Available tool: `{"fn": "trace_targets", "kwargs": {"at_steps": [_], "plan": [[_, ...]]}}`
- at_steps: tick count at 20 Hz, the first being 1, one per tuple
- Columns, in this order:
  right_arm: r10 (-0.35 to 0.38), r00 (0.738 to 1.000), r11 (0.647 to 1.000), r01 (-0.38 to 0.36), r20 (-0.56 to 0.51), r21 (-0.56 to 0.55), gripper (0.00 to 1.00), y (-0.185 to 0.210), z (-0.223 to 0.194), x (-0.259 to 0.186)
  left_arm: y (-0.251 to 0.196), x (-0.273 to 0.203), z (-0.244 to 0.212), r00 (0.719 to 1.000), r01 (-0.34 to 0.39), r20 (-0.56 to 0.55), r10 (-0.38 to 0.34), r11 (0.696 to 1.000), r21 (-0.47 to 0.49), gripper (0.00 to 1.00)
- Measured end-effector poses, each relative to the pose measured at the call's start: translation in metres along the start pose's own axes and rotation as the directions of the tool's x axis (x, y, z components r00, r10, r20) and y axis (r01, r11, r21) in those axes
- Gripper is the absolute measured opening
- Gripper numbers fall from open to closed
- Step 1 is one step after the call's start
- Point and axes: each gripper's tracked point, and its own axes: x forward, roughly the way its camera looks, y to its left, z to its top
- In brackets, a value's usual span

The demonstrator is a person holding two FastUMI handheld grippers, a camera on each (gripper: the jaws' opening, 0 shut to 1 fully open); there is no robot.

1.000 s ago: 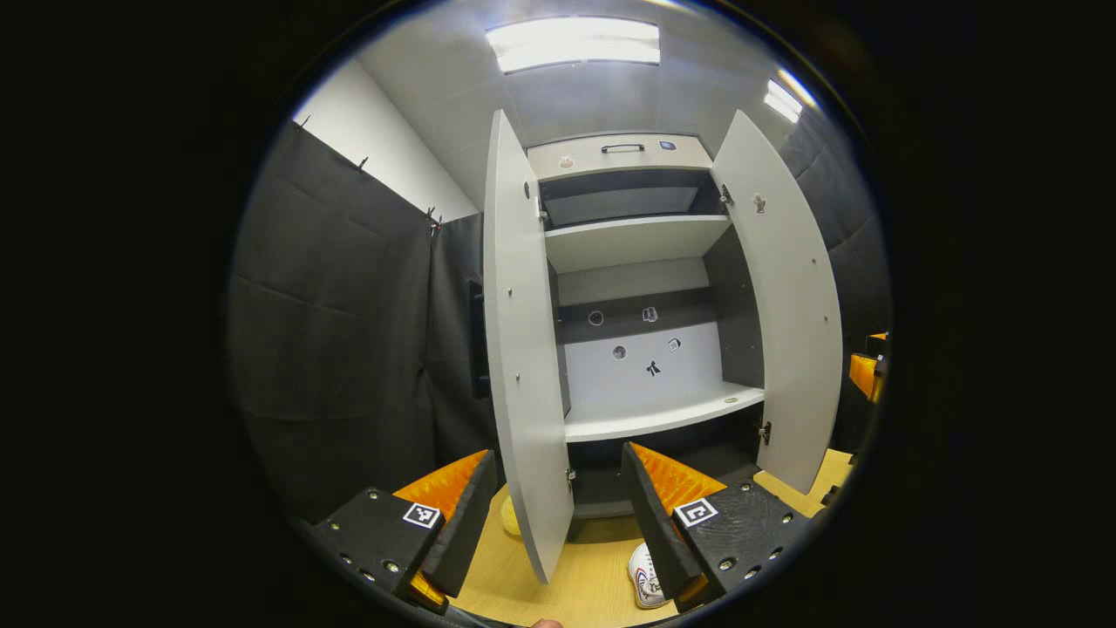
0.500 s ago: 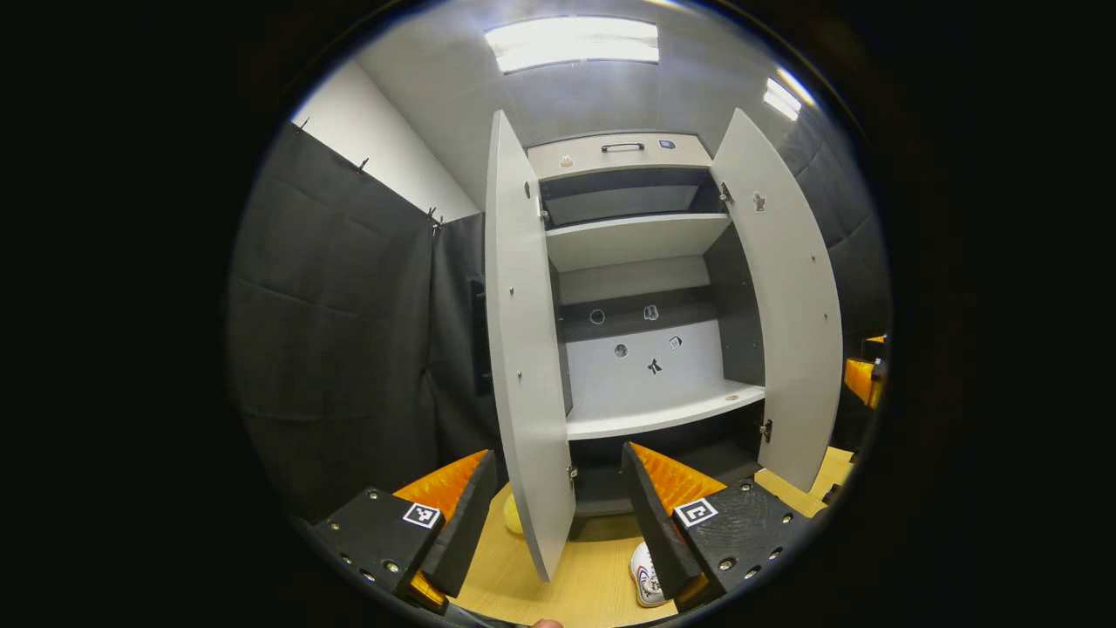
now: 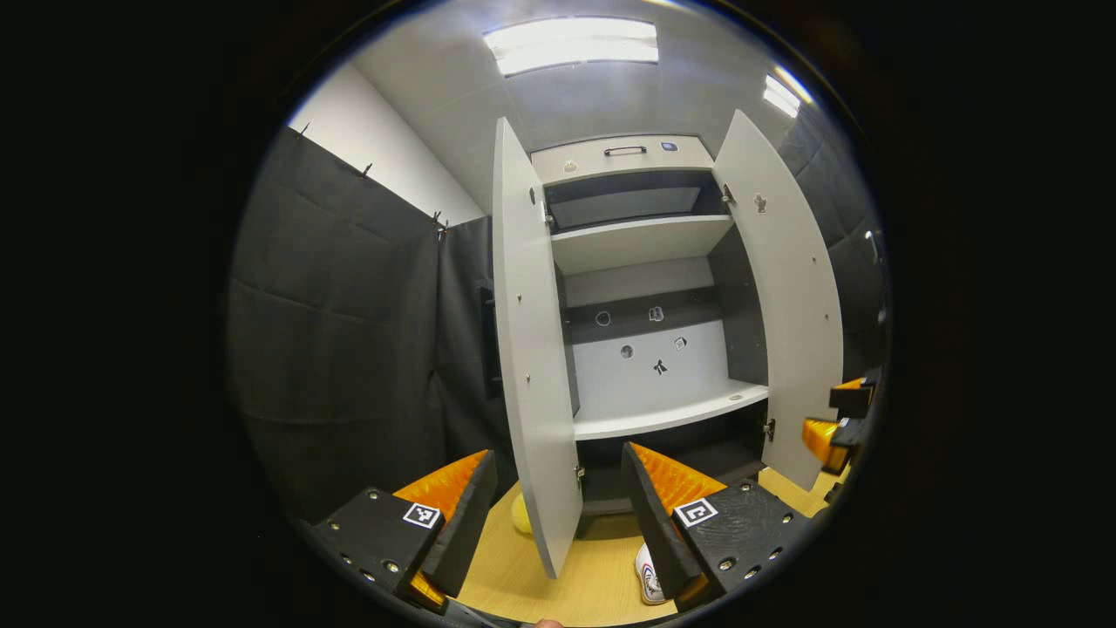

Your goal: Grab one shoe with the right hand and put it into the shoe cabinet, grab the other shoe with the left hand and put it into the shoe cabinet; then close the right door with the right hand and the left door with the left hand.

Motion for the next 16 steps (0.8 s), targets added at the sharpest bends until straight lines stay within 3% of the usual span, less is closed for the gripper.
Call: {"fn": "trace_targets", "kwargs": {"at_steps": [8,16], "plan": [[0.050,0.986,0.999,-0.048,-0.162,0.012,0.98,0.018,-0.067,0.062,0.010,-0.009,-0.002,0.998,-0.054,-0.017,0.054,0.998,0.025,0.78],[0.110,0.940,0.993,-0.121,-0.324,-0.013,0.98,0.038,-0.146,0.103,0.028,-0.015,-0.010,0.989,-0.134,-0.052,0.136,0.990,0.039,0.78]]}}
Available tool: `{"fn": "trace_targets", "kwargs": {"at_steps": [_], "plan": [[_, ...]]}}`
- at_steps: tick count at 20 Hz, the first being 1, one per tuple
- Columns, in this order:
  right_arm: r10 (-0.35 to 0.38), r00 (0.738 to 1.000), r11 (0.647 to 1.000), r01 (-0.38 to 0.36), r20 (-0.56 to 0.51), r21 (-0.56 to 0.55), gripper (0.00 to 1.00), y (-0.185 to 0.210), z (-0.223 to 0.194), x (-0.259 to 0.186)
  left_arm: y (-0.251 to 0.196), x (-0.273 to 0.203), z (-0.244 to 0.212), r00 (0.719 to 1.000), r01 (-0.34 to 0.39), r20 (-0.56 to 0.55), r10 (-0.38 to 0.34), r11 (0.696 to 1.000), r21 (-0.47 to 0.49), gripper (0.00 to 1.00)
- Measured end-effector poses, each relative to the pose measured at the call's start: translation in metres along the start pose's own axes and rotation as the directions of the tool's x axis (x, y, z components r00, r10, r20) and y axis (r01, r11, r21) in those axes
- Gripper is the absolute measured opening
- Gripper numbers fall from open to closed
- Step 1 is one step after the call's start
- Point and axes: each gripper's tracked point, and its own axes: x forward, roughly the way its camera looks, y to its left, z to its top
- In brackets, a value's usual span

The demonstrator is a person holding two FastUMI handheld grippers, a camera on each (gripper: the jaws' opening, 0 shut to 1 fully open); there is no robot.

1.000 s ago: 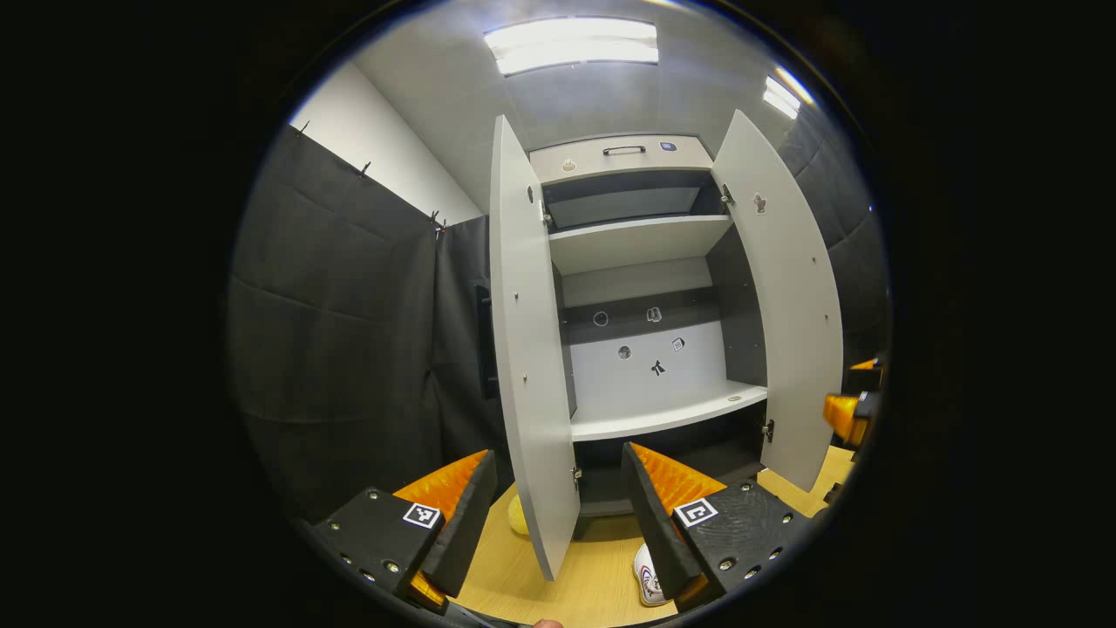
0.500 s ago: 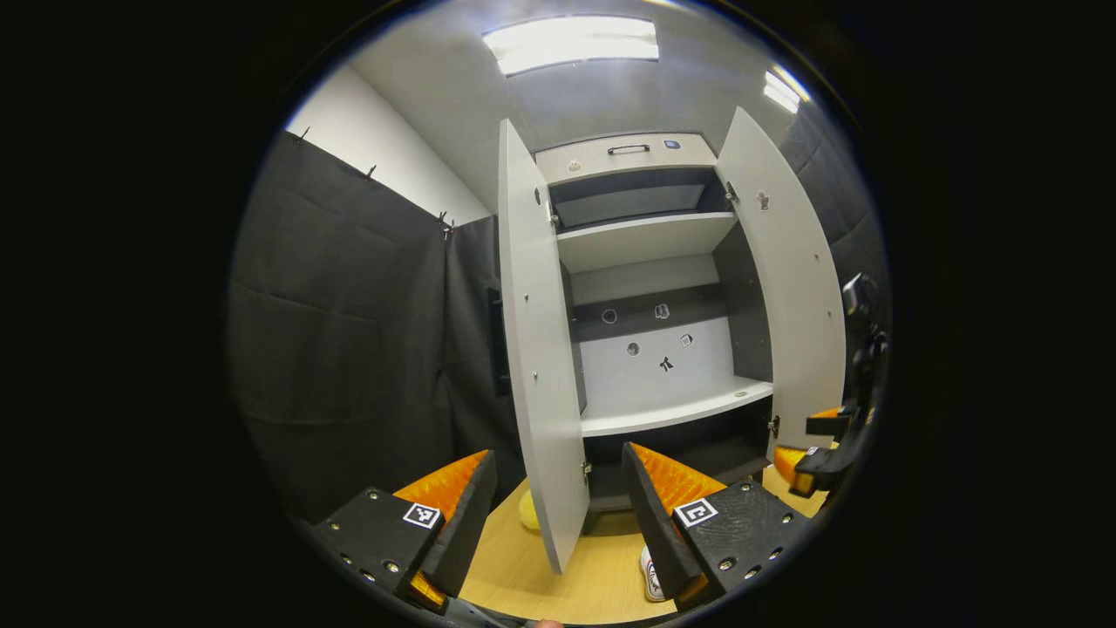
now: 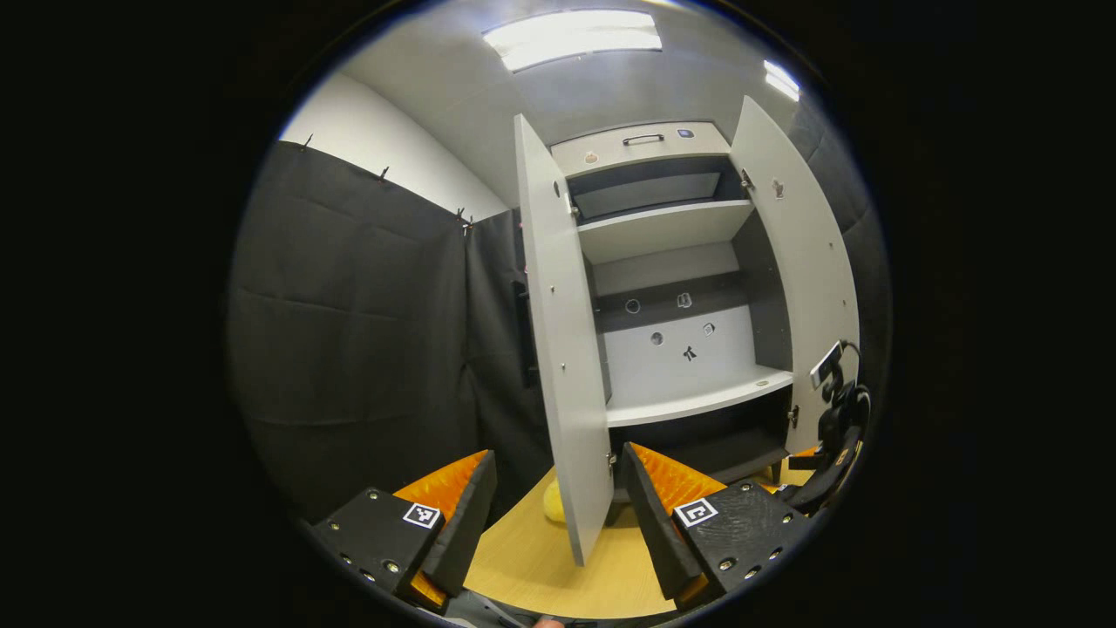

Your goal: Grab one shoe with the right hand and put it into the shoe cabinet, grab the other shoe with the left hand and put it into the shoe cabinet; then close the right door with the right hand and the left door with the left hand.

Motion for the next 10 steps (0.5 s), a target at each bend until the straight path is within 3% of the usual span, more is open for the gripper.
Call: {"fn": "trace_targets", "kwargs": {"at_steps": [9,10], "plan": [[0.068,0.968,0.996,-0.053,-0.242,0.066,0.98,0.019,-0.074,0.052,0.015,-0.002,-0.007,0.996,-0.080,-0.031,0.080,0.996,0.032,0.78],[0.065,0.962,0.996,-0.047,-0.265,0.073,0.91,0.019,-0.082,0.056,0.017,-0.002,-0.008,0.996,-0.089,-0.028,0.090,0.995,0.042,0.78]]}}
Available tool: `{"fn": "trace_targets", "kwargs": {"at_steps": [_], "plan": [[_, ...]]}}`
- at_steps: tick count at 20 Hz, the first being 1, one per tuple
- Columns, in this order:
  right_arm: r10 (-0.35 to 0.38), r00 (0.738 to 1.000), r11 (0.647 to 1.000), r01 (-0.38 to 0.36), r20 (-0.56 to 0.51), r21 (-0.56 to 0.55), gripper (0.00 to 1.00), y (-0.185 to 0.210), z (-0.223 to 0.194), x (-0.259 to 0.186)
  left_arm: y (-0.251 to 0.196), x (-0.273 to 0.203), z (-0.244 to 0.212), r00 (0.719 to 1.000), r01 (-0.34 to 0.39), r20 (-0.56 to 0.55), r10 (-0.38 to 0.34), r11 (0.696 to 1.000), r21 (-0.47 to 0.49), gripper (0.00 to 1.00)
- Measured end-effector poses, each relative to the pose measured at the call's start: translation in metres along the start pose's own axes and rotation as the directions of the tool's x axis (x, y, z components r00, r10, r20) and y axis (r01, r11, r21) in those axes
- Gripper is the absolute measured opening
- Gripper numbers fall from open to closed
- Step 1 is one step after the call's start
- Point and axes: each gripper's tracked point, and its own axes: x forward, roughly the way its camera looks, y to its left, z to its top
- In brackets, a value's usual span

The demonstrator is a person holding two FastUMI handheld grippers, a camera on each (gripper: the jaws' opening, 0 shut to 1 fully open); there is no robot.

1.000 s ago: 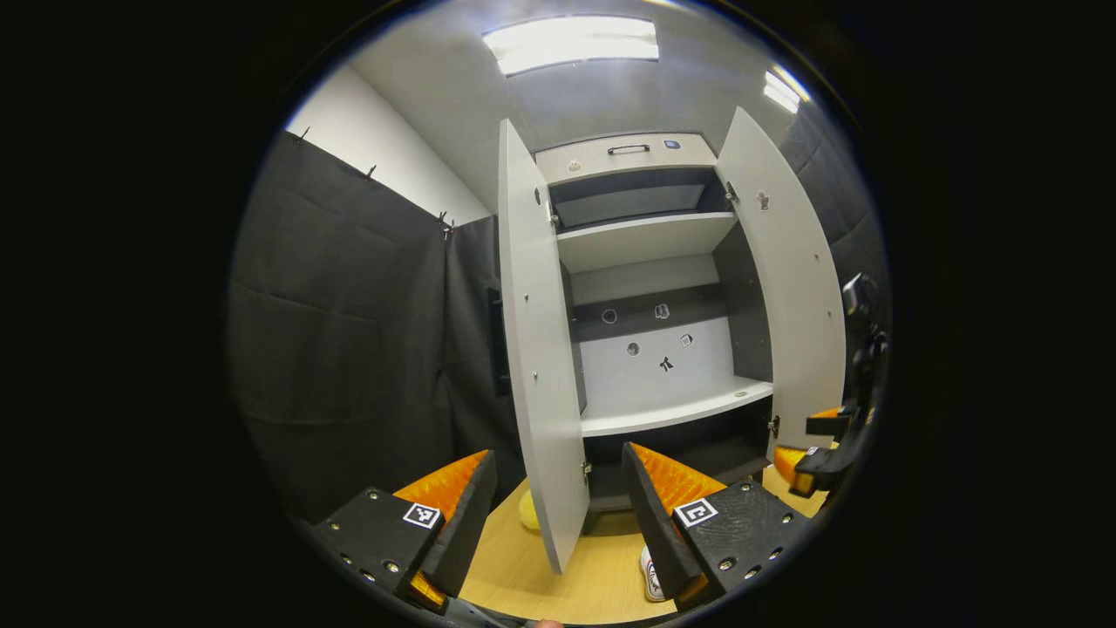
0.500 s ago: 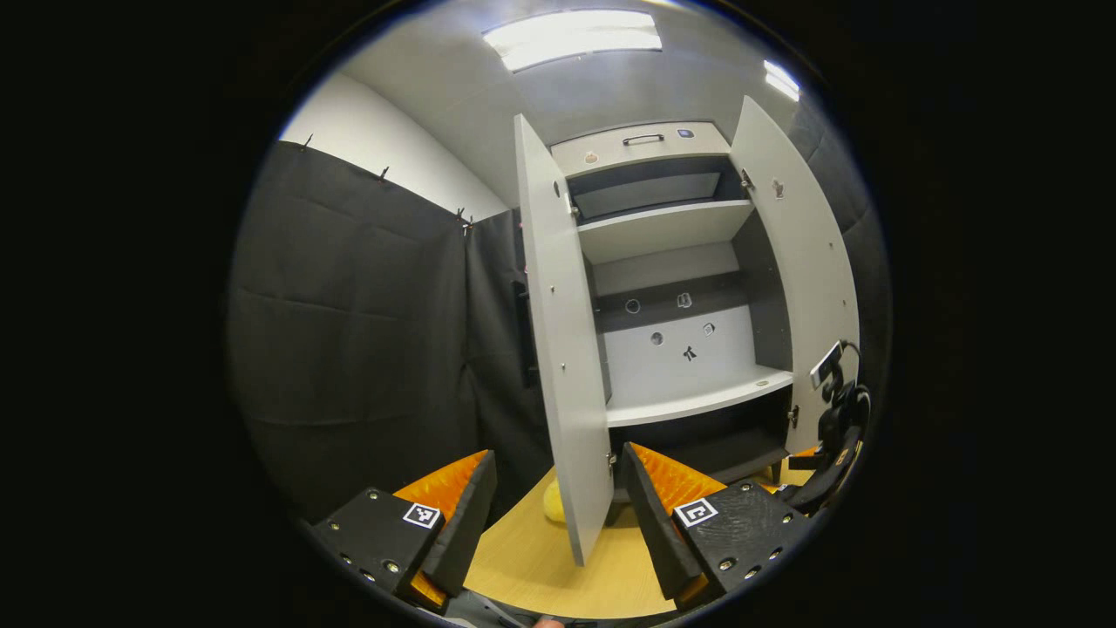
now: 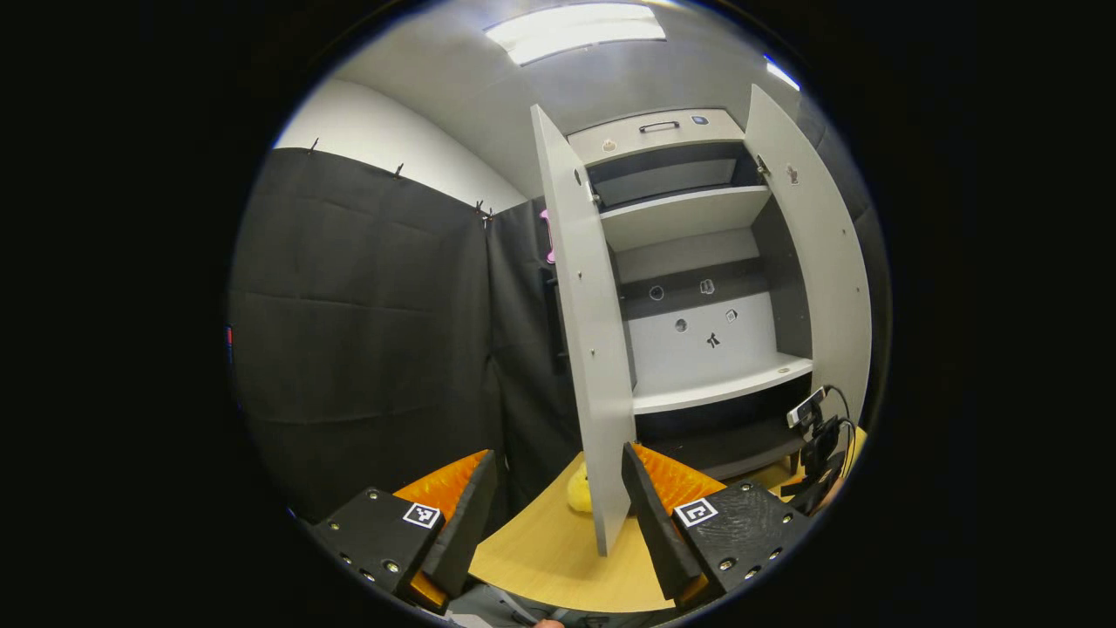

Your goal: Grab one shoe with the right hand and put it into the shoe cabinet, grab the other shoe with the left hand and put it into the shoe cabinet; then close the right door with the right hand and the left door with the left hand.

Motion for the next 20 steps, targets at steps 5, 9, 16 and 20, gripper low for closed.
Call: {"fn": "trace_targets", "kwargs": {"at_steps": [5,9,16,20], "plan": [[0.021,0.993,0.999,-0.014,-0.120,0.053,0.89,0.002,-0.031,0.024,0.003,-0.002,0.000,1.000,-0.019,-0.004,0.019,1.000,0.016,0.78],[-0.017,0.984,0.998,0.026,-0.175,0.049,0.79,-0.005,-0.044,0.035,0.003,-0.005,0.000,1.000,-0.023,-0.008,0.023,0.999,0.022,0.78],[-0.065,0.978,0.997,0.073,-0.199,0.033,0.12,-0.014,-0.047,0.045,-0.009,-0.015,0.002,1.000,-0.013,-0.007,0.014,1.000,0.022,0.78],[-0.071,0.981,0.996,0.078,-0.181,0.031,0.02,-0.013,-0.044,0.039,-0.021,-0.018,0.002,1.000,-0.001,-0.008,0.001,1.000,0.024,0.78]]}}
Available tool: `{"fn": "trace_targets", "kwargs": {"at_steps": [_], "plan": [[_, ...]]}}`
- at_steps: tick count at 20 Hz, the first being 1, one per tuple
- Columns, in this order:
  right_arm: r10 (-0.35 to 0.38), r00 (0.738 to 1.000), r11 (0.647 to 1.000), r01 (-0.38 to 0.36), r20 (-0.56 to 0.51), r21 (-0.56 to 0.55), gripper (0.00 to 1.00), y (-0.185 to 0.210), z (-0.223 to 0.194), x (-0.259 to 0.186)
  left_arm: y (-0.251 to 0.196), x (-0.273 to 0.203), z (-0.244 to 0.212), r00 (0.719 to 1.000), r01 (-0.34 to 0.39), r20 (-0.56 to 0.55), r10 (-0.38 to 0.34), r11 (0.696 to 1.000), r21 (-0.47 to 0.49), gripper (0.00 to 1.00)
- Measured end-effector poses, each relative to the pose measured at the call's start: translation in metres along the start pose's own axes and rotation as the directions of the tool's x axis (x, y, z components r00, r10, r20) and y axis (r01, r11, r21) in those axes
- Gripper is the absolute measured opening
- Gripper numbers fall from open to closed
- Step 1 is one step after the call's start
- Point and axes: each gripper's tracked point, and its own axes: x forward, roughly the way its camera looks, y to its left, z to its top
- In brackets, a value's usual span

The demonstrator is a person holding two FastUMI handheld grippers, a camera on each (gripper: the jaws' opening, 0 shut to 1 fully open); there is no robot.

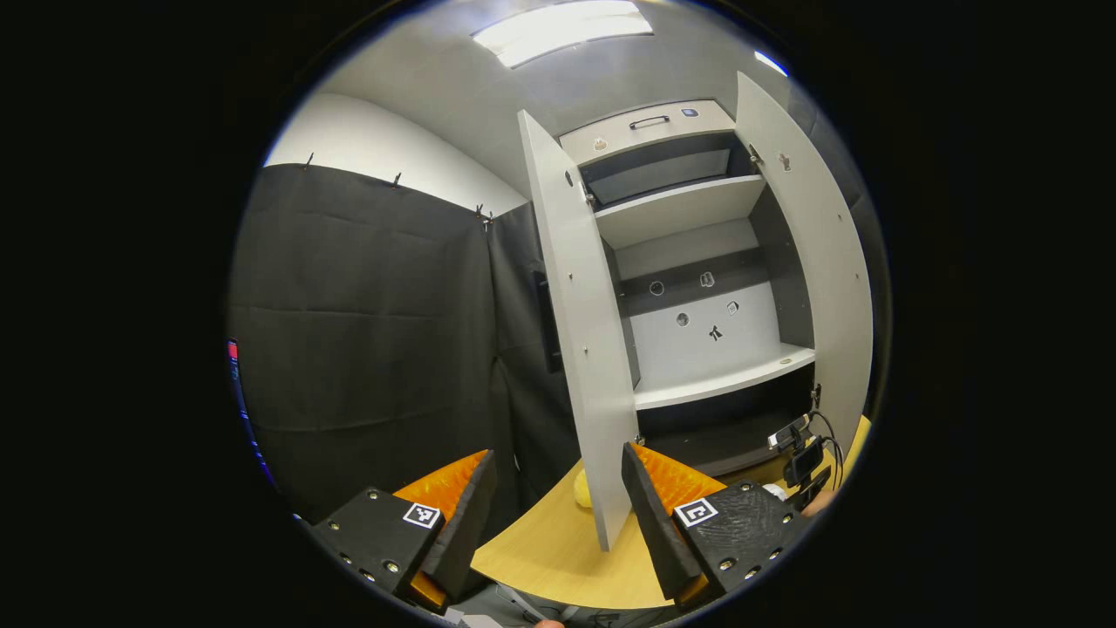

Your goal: Grab one shoe with the right hand and put it into the shoe cabinet, grab the other shoe with the left hand and put it into the shoe cabinet; then close the right door with the right hand and the left door with the left hand.

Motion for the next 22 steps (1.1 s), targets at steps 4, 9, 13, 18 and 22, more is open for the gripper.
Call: {"fn": "trace_targets", "kwargs": {"at_steps": [4,9,13,18,22], "plan": [[0.020,0.999,1.000,-0.021,0.036,0.014,0.01,-0.006,0.008,-0.010,-0.018,-0.004,0.000,1.000,0.014,-0.007,-0.014,1.000,-0.007,0.78],[0.079,0.992,0.996,-0.084,0.103,0.044,0.01,-0.009,0.026,-0.038,-0.045,-0.011,0.002,0.999,0.043,0.006,-0.043,0.999,-0.004,0.78],[0.105,0.977,0.990,-0.120,0.187,0.069,0.01,-0.009,0.054,-0.075,-0.065,-0.014,0.011,0.995,0.097,0.031,-0.096,0.995,-0.013,0.78],[0.113,0.955,0.983,-0.148,0.273,0.108,0.01,-0.013,0.091,-0.120,-0.090,0.004,0.015,0.980,0.193,0.062,-0.190,0.980,-0.042,0.78],[0.100,0.928,0.985,-0.143,0.358,0.095,0.01,-0.014,0.129,-0.157,-0.105,0.020,0.018,0.965,0.256,0.082,-0.250,0.965,-0.059,0.78]]}}
